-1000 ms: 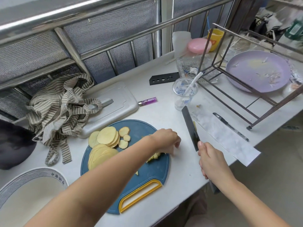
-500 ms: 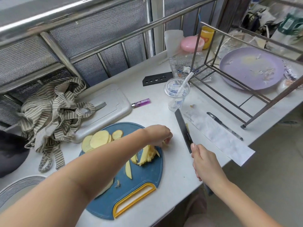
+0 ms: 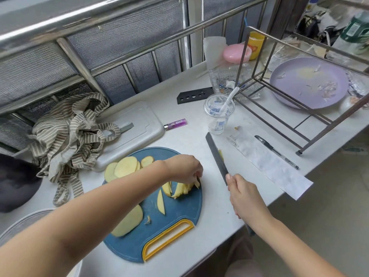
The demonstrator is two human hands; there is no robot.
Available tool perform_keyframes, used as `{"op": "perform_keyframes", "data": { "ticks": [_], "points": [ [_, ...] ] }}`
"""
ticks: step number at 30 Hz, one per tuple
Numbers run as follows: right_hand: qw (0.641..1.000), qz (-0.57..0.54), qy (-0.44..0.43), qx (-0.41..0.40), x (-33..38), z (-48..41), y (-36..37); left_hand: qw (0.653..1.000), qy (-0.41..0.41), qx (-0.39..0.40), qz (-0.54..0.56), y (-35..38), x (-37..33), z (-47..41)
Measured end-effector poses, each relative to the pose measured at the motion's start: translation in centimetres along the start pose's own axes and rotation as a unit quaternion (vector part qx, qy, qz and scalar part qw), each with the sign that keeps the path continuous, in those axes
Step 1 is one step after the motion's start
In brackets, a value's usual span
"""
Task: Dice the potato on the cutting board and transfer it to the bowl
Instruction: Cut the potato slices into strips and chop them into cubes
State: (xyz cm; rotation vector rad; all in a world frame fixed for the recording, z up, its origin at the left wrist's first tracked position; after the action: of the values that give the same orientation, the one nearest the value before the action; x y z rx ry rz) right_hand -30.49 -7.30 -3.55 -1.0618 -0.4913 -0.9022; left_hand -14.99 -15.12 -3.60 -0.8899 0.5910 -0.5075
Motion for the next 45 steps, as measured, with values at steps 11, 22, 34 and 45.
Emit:
{"op": "perform_keyframes", "data": {
  "ticks": [11, 22, 34, 45],
  "points": [
    [0.945, 0.304, -0.123, 0.009, 5.3, 2.1, 2.3, 0.944, 0.021, -0.308, 0.120, -5.8, 0.5, 9.7],
    [0.928, 0.334, -0.162, 0.014, 6.0, 2.9, 4.5, 0.972, 0.079, -0.199, 0.094, -1.6, -0.4, 8.5],
    [0.941, 0.277, -0.191, 0.034, 6.2, 3.9, 6.7, 0.983, 0.059, -0.135, 0.107, -0.5, 0.8, 8.3],
    [0.987, 0.113, -0.105, 0.042, 4.6, 3.6, 5.4, 0.906, -0.085, -0.392, 0.134, -5.4, 4.0, 12.0]
  ]
}}
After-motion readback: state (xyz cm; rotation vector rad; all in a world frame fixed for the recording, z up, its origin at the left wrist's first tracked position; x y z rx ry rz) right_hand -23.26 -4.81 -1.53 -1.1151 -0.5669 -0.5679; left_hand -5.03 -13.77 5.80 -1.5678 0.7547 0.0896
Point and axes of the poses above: each hand's wrist, its own z-axis away from the middle knuckle, its own y-axis out of the palm, x = y × z, the point moved 6 cm from there along -z, towards the middle knuckle, and after that the axes turned 7 degrees about y, right-handed, at the moved point
